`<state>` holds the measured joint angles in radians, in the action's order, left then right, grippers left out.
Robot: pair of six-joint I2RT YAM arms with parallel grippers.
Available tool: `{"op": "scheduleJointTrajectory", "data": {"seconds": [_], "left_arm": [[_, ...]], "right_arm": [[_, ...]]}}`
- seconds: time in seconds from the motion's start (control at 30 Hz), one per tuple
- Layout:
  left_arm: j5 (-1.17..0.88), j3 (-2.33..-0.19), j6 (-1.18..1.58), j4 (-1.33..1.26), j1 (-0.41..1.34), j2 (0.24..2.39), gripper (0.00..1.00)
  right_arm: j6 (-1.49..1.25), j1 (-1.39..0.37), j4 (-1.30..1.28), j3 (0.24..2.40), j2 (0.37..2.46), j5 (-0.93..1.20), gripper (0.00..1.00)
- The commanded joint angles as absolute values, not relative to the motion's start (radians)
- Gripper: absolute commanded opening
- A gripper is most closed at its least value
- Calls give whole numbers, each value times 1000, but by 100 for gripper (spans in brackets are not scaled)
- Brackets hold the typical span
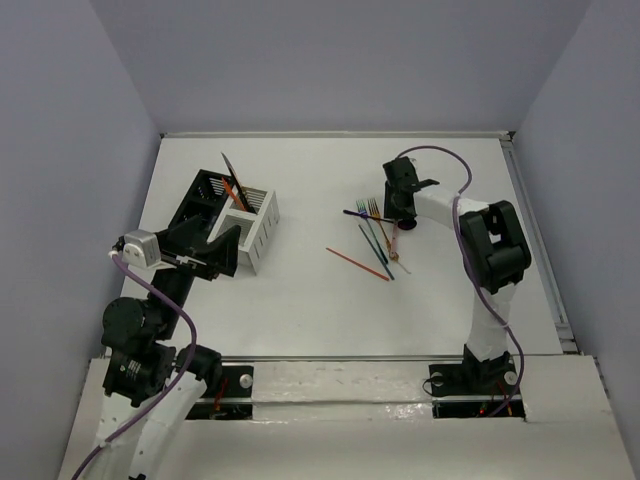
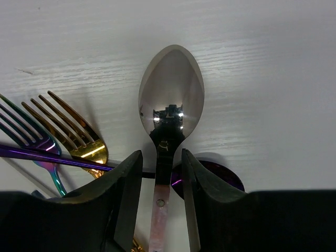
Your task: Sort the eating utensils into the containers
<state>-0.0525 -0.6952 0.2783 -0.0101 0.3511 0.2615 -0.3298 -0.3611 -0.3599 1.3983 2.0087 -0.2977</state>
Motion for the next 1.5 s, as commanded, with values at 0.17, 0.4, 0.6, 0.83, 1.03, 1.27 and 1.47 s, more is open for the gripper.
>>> {"op": "scheduleJointTrajectory", "data": {"seconds": [0.17, 0.4, 0.6, 0.83, 1.03, 1.27, 1.47], "left_arm": [[-69, -692, 285, -60, 347, 273, 99], [-67, -692, 285, -60, 347, 273, 99], [-66, -692, 282, -58, 347, 272, 99], [-67, -693, 285, -60, 347, 267, 99], [-55, -695, 285, -57, 347, 267, 99], [-12, -699, 284, -44, 336, 264, 99], [-9, -704, 285, -38, 327, 256, 99]], "right_arm": [[-339, -357, -345, 1407, 2028, -308, 35], [-331, -357, -368, 1469, 2063, -327, 16], [-342, -357, -336, 1464, 1979, -344, 6], [-348, -376, -94, 1307, 1680, -137, 4], [-313, -564, 92, 1285, 1583, -93, 4], [-295, -722, 333, 1422, 1699, -29, 4], [-247, -856, 462, 1620, 1880, 28, 4]]}}
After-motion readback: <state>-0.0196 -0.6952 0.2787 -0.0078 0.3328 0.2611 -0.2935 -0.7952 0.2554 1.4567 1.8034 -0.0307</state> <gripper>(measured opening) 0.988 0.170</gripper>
